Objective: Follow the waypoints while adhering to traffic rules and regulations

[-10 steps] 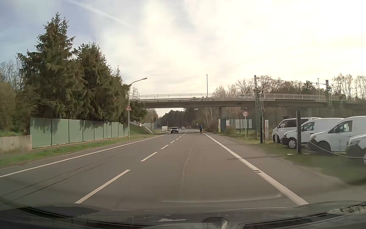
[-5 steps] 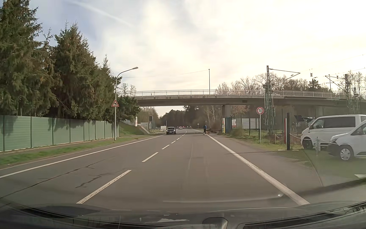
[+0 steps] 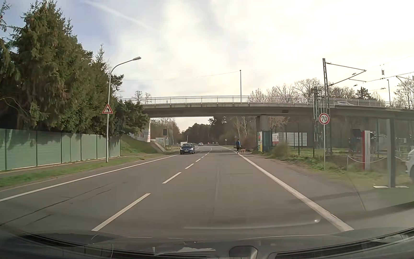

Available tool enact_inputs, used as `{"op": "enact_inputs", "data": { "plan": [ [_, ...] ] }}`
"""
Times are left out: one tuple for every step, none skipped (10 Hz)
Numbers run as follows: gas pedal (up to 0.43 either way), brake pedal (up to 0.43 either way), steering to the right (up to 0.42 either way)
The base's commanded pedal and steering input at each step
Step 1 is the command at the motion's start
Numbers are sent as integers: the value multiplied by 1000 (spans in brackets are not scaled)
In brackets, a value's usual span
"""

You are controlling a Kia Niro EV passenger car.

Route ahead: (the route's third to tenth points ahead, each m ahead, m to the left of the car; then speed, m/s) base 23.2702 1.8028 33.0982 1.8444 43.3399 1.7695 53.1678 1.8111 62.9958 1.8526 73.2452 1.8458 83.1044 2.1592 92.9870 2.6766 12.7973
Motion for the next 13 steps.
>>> {"op": "enact_inputs", "data": {
  "plan": [
    [169, 0, -6],
    [169, 0, -6],
    [169, 0, -6],
    [169, 0, -6],
    [169, 0, -5],
    [169, 0, -4],
    [169, 0, -4],
    [169, 0, -3],
    [169, 0, -2],
    [169, 0, -1],
    [169, 0, -1],
    [169, 0, 0],
    [169, 0, 3]
  ]
}}
